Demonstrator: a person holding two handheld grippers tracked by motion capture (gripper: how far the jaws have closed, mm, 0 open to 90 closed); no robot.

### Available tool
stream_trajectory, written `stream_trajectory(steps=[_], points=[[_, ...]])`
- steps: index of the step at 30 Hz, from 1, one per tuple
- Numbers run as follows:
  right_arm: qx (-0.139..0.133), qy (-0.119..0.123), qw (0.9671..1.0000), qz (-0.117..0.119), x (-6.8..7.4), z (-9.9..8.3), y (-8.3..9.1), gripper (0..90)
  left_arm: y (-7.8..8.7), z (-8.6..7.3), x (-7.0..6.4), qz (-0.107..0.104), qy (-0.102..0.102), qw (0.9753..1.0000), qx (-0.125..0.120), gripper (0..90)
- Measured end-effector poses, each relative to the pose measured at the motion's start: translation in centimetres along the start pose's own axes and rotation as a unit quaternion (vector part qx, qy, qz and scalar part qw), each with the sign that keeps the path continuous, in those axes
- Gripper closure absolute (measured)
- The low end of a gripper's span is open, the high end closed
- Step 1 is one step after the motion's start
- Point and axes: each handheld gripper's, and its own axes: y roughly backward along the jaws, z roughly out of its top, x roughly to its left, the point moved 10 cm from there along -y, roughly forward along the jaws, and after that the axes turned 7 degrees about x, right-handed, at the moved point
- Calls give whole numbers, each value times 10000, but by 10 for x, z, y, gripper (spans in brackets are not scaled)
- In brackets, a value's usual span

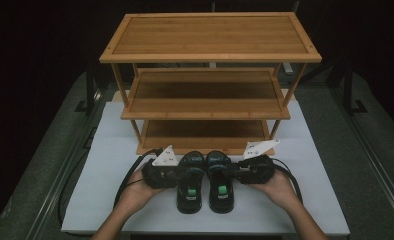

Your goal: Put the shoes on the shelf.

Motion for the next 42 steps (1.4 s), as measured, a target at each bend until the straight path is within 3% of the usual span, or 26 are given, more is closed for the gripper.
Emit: stream_trajectory(steps=[5, 10, 21, 24, 30, 42], points=[[-116, -32, 9999, -75, -2, 5, 3, 696, 3, 6, 4, 208, 46, 9997, -136, 717], [-252, -35, 9993, -264, -7, 15, 9, 700, 7, 13, 10, 280, 162, 9991, -287, 722], [-559, -179, 9957, -717, -32, 36, 16, 701, 12, 36, 37, 554, 344, 9957, -659, 722], [-653, -264, 9940, -839, -42, 42, 13, 701, 10, 39, 48, 722, 419, 9937, -745, 722], [-733, -363, 9918, -986, -56, 50, 3, 701, 4, 43, 63, 870, 556, 9910, -849, 722], [-824, -448, 9884, -1193, -73, 54, -13, 701, -14, 51, 81, 1228, 566, 9861, -965, 722]])
